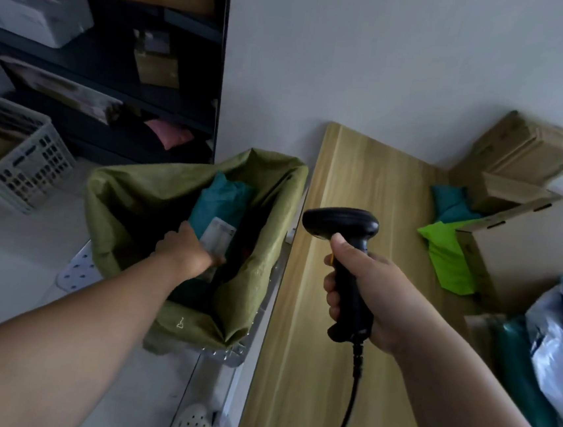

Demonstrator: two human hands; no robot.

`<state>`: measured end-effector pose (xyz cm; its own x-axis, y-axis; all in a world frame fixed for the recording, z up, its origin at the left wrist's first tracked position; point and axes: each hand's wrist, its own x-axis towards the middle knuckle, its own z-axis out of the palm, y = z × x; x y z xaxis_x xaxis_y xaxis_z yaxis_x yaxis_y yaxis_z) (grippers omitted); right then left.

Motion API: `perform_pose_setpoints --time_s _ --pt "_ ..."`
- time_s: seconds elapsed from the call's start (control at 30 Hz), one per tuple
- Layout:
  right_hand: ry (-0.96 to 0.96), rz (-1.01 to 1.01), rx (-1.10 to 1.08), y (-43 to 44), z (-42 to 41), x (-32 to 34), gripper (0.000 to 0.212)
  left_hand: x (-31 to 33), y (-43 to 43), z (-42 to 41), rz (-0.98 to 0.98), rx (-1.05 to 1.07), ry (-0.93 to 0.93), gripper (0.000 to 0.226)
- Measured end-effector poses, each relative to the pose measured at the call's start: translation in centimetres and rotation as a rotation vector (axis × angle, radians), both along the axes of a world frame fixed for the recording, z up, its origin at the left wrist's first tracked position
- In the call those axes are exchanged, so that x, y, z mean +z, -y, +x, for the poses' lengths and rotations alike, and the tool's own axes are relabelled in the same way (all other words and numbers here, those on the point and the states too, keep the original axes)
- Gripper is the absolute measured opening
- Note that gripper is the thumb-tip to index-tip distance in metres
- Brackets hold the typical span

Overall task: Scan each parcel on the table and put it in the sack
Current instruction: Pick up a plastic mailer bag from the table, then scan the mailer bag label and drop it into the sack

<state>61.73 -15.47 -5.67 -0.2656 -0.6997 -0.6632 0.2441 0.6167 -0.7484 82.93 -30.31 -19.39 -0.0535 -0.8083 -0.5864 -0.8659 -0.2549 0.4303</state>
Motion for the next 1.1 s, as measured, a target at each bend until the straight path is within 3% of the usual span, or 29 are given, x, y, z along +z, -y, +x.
perform_pose_setpoints --time_s 0.1,0.2,0.6,0.93,1.1 --pt "-0.002 0.006 -0.019 -1.1 -0.4 1.1 0.047 2.4 -0.4 -0.9 -0.134 -0.093 -0.073 0.084" --pt "-0.011 -0.015 -0.053 -2.9 -1.1 2.9 0.045 5.4 -1.9 -3.3 -0.247 -0.211 -0.150 0.093" --pt "-0.113 -0.148 -0.312 -17.0 -10.1 8.7 0.040 16.9 -15.8 -20.2 -0.497 -0.691 -0.318 0.087" --pt "-0.159 -0.235 -0.462 -30.0 -18.6 10.4 0.039 18.3 -28.3 -32.5 -0.594 -1.118 -0.405 0.088" --pt "-0.200 -0.234 -0.542 -35.6 -22.4 10.6 0.041 17.9 -33.9 -36.9 -0.691 -1.405 -0.359 0.106"
